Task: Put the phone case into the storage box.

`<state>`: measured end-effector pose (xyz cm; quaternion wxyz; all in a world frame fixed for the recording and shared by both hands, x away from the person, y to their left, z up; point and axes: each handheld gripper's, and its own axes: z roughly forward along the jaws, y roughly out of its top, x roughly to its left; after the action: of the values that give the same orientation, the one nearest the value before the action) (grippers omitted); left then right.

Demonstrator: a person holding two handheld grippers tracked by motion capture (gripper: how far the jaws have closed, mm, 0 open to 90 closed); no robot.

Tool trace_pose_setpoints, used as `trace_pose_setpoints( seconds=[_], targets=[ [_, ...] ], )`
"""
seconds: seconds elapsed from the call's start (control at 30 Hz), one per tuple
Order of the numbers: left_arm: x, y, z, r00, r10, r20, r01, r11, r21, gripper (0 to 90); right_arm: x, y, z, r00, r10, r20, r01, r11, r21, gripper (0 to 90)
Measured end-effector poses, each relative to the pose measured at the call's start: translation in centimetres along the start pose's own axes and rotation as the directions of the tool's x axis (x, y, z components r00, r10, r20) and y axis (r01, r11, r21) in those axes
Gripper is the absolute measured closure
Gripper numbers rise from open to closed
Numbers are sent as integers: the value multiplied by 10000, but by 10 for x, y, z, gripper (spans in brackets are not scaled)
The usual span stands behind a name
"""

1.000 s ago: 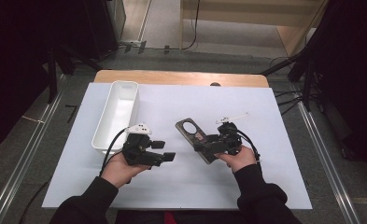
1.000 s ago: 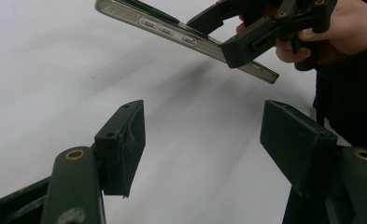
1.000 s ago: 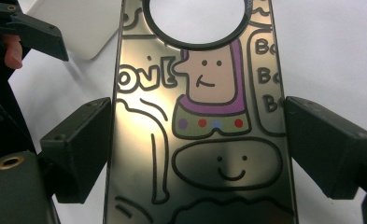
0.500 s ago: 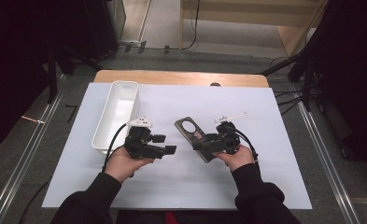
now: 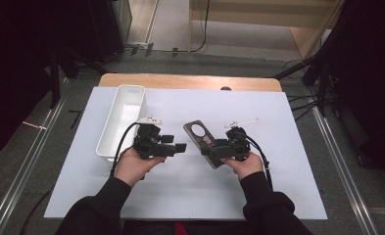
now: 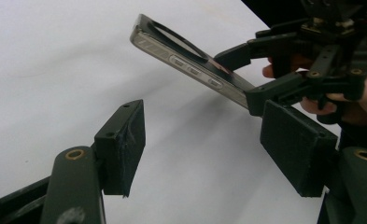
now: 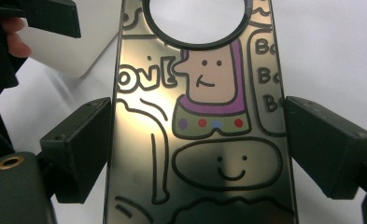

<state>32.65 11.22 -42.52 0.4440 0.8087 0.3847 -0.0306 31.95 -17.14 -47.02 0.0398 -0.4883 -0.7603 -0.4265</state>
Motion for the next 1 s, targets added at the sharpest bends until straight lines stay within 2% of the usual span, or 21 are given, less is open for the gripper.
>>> trace_pose_setpoints(
  seconds=[0.1,0.23,0.5,0.63,0.77,0.9,1.0],
  targets=[
    [2,3,2,9999,-122,-81,122,9999,-14,306,0,1,2,9998,192,-21,-192,9998,-85,110],
    [4,6,3,9992,-373,-151,372,9993,-72,306,0,0,7,9998,199,101,-197,9997,-151,110],
    [4,11,9,9974,-525,-493,525,9986,-17,305,1,-3,17,9989,347,305,-342,9993,-168,109],
    [5,17,11,9958,-798,-458,795,9968,-90,305,6,-3,18,9986,408,326,-401,9990,-211,109],
    [6,24,12,9949,-880,-484,874,9961,-145,306,8,-4,18,9975,642,277,-632,9973,-380,109],
    [5,29,15,9953,-765,-587,755,9970,-189,305,9,-4,17,9970,719,300,-701,9960,-555,109],
    [5,31,18,9949,-770,-645,761,9970,-159,305,8,-4,16,9952,946,260,-927,9933,-688,110]
  ],
)
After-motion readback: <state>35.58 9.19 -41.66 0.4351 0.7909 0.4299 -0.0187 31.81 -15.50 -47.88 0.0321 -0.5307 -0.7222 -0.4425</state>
